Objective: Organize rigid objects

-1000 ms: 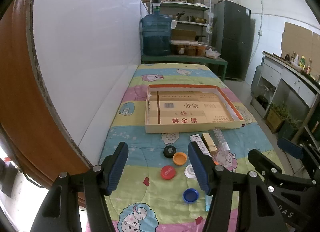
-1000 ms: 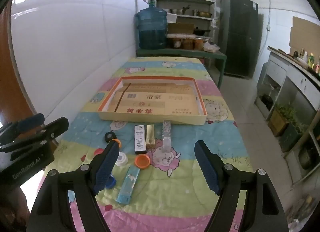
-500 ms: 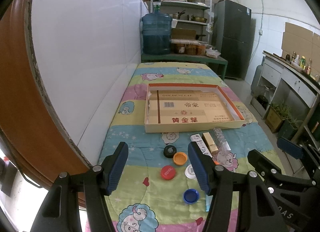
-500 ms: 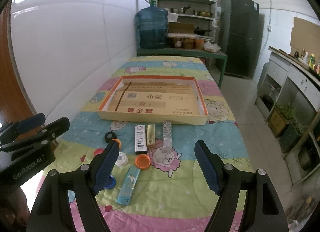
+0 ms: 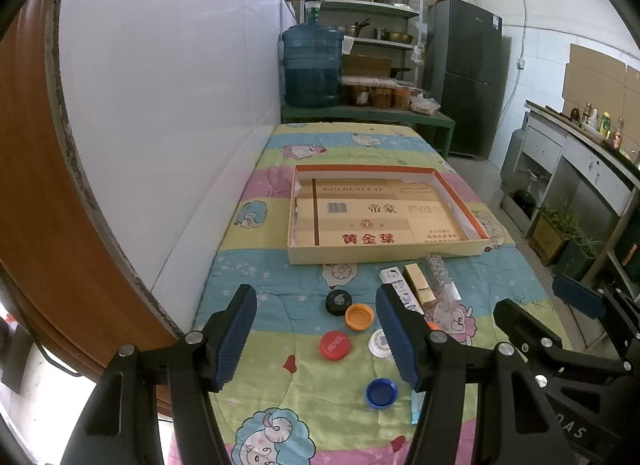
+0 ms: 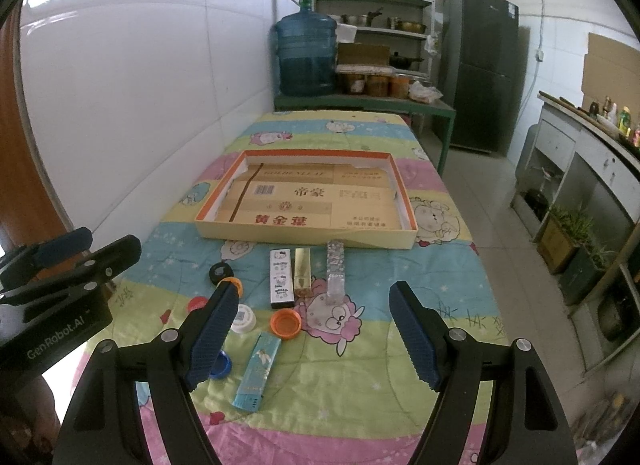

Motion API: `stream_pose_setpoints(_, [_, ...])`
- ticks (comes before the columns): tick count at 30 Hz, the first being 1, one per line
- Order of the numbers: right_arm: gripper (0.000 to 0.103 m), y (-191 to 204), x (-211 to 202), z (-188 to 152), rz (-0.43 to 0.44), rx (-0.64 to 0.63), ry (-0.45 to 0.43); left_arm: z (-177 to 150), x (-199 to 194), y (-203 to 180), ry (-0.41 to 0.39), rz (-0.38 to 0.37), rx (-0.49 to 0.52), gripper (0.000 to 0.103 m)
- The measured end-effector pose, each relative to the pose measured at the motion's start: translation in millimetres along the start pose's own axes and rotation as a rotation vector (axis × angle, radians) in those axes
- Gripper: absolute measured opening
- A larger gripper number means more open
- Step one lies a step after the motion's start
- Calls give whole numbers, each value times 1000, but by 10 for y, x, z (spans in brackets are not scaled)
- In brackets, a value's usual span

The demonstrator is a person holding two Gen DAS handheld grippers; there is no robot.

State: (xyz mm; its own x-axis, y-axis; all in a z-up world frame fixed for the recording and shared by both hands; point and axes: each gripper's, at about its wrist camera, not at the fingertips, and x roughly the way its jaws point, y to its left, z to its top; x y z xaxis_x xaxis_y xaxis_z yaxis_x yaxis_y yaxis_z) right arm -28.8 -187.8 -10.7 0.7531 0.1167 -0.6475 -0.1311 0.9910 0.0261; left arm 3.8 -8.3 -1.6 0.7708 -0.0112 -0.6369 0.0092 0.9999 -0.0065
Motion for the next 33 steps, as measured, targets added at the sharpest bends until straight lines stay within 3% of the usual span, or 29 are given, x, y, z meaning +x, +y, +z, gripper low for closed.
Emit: stream_pose_setpoints(33, [79,-14,80,-39,3,-1,8,-42,104,-17,15,-2,-2,62])
